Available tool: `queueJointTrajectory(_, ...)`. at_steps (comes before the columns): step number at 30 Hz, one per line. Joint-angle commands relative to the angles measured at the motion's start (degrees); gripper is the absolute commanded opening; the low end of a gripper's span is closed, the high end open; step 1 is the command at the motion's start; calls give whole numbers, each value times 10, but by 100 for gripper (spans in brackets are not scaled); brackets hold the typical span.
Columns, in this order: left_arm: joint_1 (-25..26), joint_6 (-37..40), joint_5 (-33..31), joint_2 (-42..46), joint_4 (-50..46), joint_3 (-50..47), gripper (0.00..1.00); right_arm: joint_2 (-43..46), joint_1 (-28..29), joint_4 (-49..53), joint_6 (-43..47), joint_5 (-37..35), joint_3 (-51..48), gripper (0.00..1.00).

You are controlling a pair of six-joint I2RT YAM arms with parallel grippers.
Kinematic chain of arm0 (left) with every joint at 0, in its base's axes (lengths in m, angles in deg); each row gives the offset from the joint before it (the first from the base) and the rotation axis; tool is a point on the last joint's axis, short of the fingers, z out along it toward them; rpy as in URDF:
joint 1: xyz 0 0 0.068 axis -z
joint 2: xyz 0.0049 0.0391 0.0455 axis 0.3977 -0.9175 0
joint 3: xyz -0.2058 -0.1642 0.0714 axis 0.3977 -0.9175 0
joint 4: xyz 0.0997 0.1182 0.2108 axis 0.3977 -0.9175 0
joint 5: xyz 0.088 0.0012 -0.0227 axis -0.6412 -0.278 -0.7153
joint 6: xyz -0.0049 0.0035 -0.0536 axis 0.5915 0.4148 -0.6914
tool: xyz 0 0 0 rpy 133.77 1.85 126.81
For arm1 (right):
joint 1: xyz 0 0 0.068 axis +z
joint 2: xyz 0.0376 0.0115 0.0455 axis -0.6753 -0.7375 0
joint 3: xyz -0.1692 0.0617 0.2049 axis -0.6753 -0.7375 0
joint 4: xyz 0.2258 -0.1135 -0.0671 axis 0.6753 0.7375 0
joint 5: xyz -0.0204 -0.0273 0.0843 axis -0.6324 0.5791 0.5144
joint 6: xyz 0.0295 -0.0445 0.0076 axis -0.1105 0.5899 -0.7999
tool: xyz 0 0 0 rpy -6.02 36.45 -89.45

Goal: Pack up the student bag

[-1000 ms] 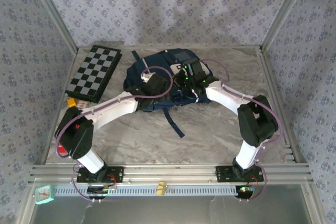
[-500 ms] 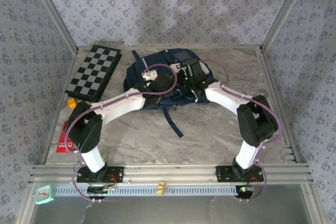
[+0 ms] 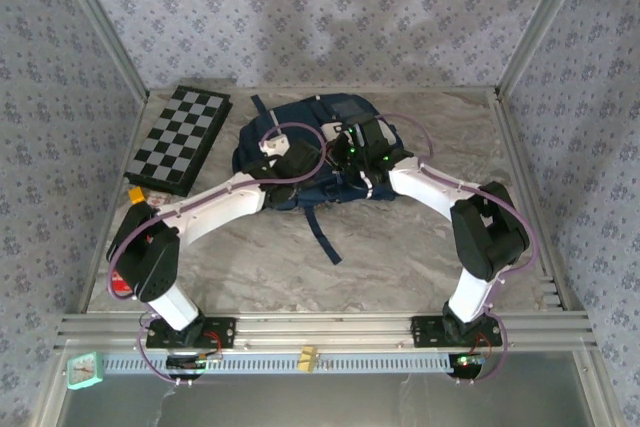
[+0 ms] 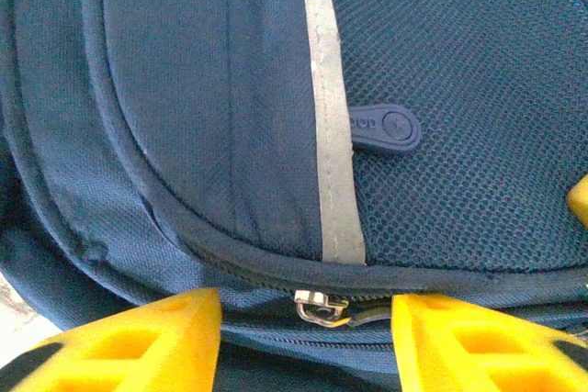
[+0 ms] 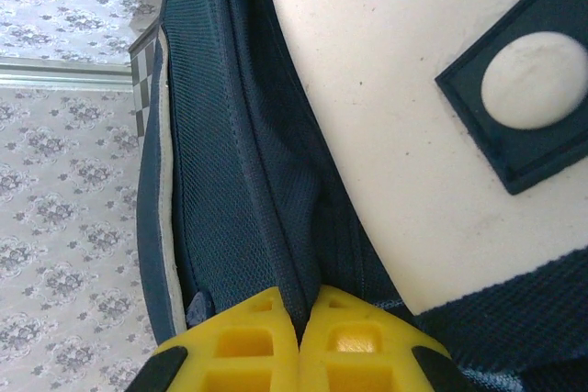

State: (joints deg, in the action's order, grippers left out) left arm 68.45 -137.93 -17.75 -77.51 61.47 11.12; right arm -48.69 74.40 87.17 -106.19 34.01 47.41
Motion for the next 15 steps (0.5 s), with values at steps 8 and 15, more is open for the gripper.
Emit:
queueJointTrajectory(8, -27, -11, 26, -9, 17, 12, 55, 14, -2, -28, 2, 6, 24, 0)
queueJointTrajectory(15, -24, -35, -13, -33, 28, 36, 57, 5, 2, -39, -8, 10, 24, 0)
